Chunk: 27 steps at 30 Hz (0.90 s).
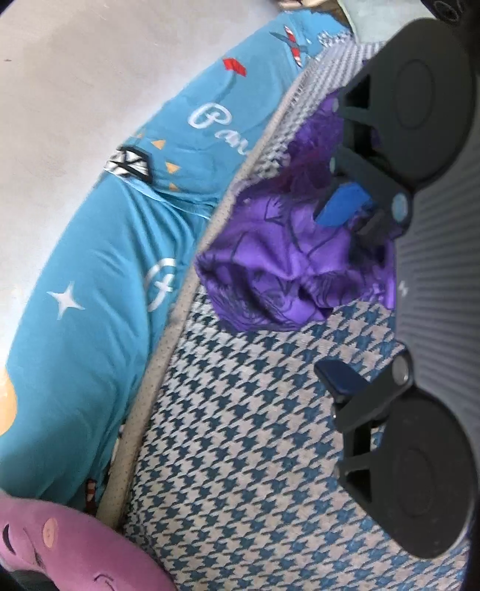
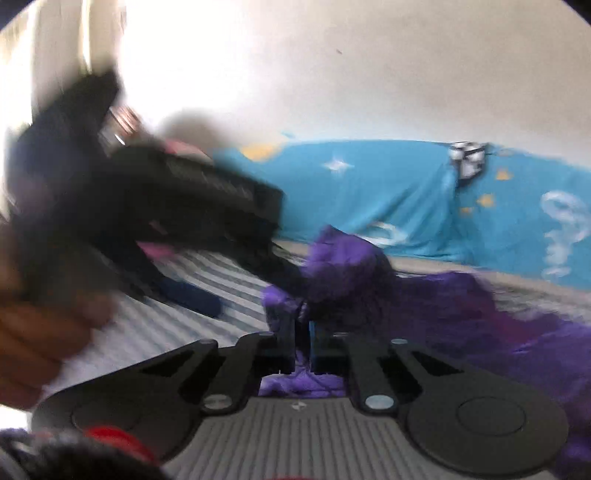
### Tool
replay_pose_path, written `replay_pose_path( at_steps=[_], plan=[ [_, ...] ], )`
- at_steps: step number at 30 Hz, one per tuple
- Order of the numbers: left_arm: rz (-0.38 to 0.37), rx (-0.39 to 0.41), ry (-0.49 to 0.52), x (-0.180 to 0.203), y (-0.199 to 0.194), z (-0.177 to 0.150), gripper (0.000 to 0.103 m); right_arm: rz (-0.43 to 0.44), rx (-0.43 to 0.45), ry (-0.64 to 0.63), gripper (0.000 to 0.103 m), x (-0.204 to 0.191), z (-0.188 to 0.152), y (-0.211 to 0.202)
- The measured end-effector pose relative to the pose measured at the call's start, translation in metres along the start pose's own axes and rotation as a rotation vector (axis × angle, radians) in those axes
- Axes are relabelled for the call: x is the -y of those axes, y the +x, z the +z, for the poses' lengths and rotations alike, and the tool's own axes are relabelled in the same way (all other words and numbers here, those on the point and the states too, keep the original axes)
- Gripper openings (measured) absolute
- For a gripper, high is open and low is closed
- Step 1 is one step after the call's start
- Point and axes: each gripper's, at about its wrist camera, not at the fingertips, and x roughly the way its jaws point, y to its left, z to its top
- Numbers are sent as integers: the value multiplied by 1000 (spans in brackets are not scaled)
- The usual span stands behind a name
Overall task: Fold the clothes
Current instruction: 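Tuck the folded garment edge with the right gripper beside the left gripper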
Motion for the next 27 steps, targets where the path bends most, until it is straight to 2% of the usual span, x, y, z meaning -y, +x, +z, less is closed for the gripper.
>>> replay_pose_path(
  at_steps=[2, 3, 5, 6, 8, 11, 17, 20, 22, 24, 27],
  plan=[
    [-24, 35, -9, -5, -13, 3, 94, 128, 9, 29, 10, -3, 8, -12],
    [-28, 49, -8, -6, -17, 3, 97, 163, -1, 33, 14, -3, 9, -15],
    [-23, 66, 0, -10, -24, 4, 97, 221, -42, 42, 15, -3, 10, -16],
    [-20, 75, 4, -11, -28, 4, 97, 214, -63, 36, 19, -2, 9, -15],
    [-6, 75, 13, -14, -28, 2, 97, 141, -69, 4, 21, -3, 7, -16],
    [8, 64, 7, -20, -28, -4, 97, 72, -94, -28, 21, -2, 7, -20],
    [35, 42, -6, -32, -28, -15, 97, -75, -82, -78, 21, -1, 15, -46],
    [48, 31, -12, -38, -28, -20, 97, -67, -61, -69, 24, -3, 15, -59],
    [57, 23, -16, -42, -28, -24, 97, -26, -70, -37, 36, -4, 12, -61],
    [66, 25, -32, -46, -31, -29, 97, 11, -92, -39, 37, -11, 5, -57],
    [80, 31, -62, -50, -37, -36, 97, 26, -133, -108, 40, -25, -7, -45]
  ],
)
